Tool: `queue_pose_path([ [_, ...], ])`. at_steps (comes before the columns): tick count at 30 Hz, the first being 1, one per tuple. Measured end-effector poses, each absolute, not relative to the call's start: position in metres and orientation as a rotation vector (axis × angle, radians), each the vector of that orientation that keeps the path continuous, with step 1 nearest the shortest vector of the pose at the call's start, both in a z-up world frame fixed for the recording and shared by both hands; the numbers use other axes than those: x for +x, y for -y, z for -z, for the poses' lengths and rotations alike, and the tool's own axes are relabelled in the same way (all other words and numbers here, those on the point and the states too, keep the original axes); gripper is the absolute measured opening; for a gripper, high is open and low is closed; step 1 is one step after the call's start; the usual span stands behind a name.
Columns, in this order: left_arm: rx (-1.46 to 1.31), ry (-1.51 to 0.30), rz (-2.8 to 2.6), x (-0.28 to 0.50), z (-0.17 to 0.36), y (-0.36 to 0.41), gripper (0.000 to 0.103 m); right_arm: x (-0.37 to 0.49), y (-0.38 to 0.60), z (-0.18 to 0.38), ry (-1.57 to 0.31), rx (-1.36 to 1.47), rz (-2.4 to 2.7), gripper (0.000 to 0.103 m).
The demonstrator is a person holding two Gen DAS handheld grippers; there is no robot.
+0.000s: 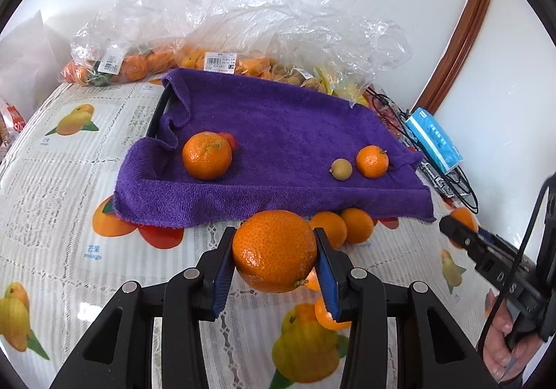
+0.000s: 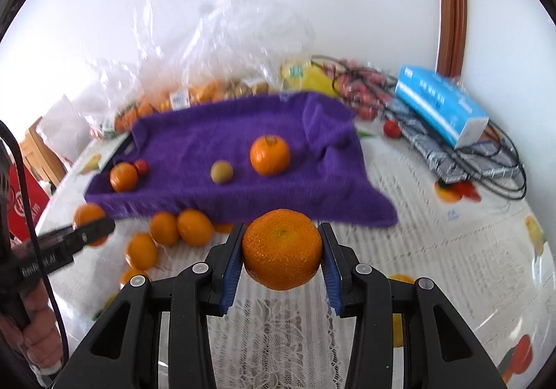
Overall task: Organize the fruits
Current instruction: 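Lift and carry both held oranges over the purple towel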
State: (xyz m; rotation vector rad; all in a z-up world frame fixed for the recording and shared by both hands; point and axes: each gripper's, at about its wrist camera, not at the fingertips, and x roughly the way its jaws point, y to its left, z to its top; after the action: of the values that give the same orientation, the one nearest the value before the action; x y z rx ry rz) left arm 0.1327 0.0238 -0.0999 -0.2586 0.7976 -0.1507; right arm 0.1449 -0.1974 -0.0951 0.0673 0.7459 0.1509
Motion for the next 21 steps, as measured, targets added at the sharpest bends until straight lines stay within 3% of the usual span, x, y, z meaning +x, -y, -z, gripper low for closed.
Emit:
queue_pose_path([
  [21,-0.196,-0.682,0.082,0.201,0.046,-0.044,0.041,0.210,0.162,0.037,-0.601,0.059,-0.218,0.041],
])
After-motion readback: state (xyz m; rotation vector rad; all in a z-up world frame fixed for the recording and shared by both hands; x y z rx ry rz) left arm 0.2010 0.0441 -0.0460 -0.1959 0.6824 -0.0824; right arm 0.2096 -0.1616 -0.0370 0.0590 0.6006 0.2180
